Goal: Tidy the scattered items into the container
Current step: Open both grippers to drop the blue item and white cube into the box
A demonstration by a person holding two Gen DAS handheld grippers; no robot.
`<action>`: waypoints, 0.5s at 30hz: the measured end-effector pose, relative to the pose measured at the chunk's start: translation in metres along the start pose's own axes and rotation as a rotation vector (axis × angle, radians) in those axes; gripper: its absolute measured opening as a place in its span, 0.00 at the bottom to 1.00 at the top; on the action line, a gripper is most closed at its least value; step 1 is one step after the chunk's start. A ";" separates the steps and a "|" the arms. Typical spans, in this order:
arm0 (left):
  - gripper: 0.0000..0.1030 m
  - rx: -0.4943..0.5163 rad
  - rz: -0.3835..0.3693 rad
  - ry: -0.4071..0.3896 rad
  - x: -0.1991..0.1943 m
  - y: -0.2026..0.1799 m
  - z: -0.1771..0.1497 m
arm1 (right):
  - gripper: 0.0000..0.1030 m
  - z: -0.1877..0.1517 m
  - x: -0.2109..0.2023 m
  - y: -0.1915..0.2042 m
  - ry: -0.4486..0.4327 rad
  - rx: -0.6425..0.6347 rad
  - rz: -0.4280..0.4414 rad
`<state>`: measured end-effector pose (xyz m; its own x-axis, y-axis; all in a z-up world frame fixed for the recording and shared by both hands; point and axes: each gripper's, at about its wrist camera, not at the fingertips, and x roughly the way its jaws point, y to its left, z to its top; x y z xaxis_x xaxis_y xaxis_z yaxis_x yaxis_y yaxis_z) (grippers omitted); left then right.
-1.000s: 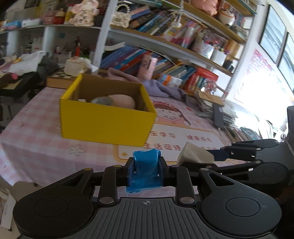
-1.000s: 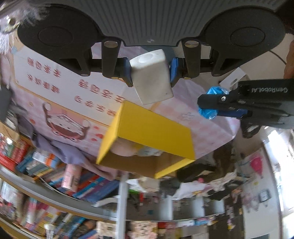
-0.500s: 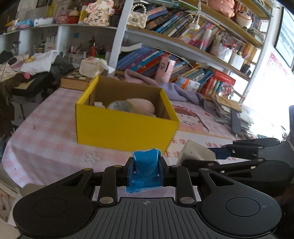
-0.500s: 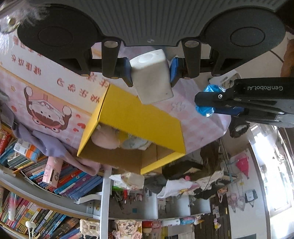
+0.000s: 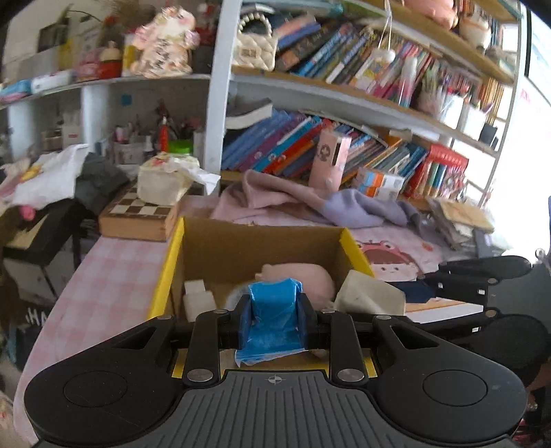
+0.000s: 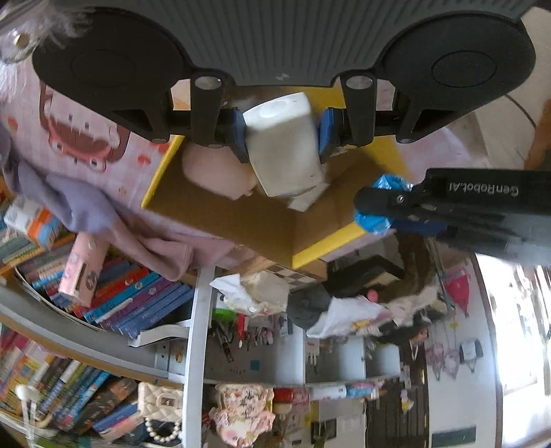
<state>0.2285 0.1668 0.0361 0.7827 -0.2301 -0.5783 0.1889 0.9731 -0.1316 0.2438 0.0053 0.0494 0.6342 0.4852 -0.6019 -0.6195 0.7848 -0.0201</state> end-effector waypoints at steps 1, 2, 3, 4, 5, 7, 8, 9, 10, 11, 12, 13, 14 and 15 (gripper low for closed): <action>0.24 0.011 0.003 0.017 0.013 0.003 0.005 | 0.36 0.004 0.014 -0.006 0.014 -0.013 -0.003; 0.24 0.018 0.006 0.032 0.025 0.006 0.009 | 0.37 0.008 0.026 -0.010 0.031 -0.022 -0.003; 0.24 0.021 0.006 0.047 0.036 0.010 0.012 | 0.36 0.010 0.038 -0.014 0.050 -0.030 -0.002; 0.24 0.022 0.006 0.062 0.046 0.013 0.014 | 0.36 0.010 0.048 -0.018 0.065 -0.035 -0.002; 0.24 0.023 0.004 0.076 0.056 0.017 0.017 | 0.37 0.013 0.059 -0.022 0.081 -0.040 0.000; 0.24 0.023 -0.001 0.104 0.073 0.024 0.023 | 0.36 0.015 0.076 -0.027 0.105 -0.051 0.004; 0.24 0.022 0.000 0.116 0.082 0.027 0.025 | 0.37 0.016 0.084 -0.029 0.114 -0.057 0.005; 0.24 0.018 0.001 0.126 0.089 0.030 0.028 | 0.37 0.018 0.091 -0.030 0.120 -0.069 0.008; 0.24 0.014 0.005 0.134 0.096 0.033 0.030 | 0.37 0.018 0.097 -0.030 0.128 -0.082 0.011; 0.24 0.010 0.010 0.137 0.102 0.036 0.032 | 0.37 0.020 0.104 -0.031 0.138 -0.094 0.011; 0.24 0.008 0.013 0.137 0.106 0.038 0.034 | 0.37 0.022 0.111 -0.032 0.144 -0.103 0.013; 0.24 0.008 0.015 0.139 0.111 0.039 0.037 | 0.37 0.023 0.116 -0.032 0.147 -0.111 0.016; 0.24 0.010 0.018 0.141 0.115 0.040 0.038 | 0.37 0.025 0.119 -0.033 0.144 -0.117 0.017; 0.24 0.012 0.020 0.145 0.119 0.040 0.040 | 0.37 0.028 0.124 -0.034 0.147 -0.124 0.021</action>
<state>0.3524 0.1783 -0.0058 0.6924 -0.2067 -0.6913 0.1823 0.9771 -0.1095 0.3562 0.0494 -0.0021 0.5519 0.4327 -0.7129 -0.6901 0.7169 -0.0991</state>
